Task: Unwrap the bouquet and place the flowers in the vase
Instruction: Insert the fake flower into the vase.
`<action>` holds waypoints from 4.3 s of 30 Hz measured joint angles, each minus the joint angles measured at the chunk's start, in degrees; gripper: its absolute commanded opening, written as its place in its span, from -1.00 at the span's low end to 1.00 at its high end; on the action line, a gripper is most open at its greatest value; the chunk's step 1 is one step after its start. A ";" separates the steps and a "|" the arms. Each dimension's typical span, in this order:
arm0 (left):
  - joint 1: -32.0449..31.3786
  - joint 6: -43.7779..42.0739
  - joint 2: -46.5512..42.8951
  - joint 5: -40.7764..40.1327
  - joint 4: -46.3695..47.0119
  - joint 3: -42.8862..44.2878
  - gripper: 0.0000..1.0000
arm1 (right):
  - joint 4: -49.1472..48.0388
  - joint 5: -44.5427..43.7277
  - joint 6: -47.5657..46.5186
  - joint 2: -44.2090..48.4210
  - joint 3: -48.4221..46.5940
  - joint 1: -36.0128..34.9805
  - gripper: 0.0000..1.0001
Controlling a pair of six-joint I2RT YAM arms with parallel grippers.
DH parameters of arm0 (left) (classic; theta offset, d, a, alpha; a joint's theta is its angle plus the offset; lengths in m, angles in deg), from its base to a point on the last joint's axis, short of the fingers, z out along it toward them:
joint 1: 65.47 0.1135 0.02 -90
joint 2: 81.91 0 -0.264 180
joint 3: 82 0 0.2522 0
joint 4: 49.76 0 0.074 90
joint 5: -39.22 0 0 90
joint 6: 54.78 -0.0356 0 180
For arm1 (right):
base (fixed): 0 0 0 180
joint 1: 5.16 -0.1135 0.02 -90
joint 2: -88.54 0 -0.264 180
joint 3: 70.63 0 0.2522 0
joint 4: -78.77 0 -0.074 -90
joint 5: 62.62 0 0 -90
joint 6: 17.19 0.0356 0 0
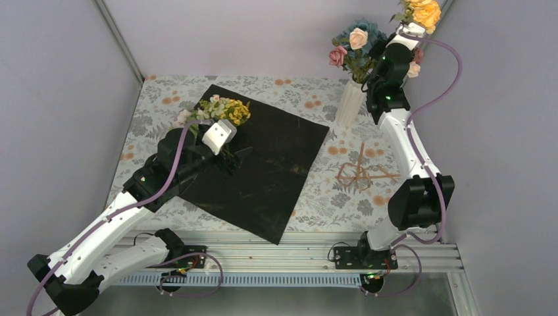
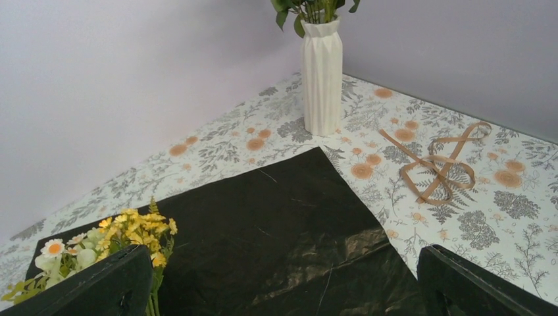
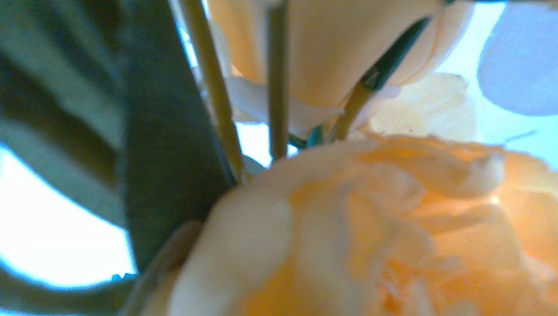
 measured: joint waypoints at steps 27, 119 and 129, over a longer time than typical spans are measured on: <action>0.00 -0.39 -0.02 0.74 0.00 -0.31 1.00 | -0.55 1.14 -1.29 -3.06 1.92 -0.02 -0.85; 0.00 -0.11 0.74 1.14 0.02 -0.63 1.00 | 7.23 7.34 -5.05 -3.50 -7.41 0.15 -0.92; 0.02 4.85 9.07 -1.60 -0.70 3.98 0.80 | 11.91 9.20 -4.50 -6.38 -7.04 0.37 -0.92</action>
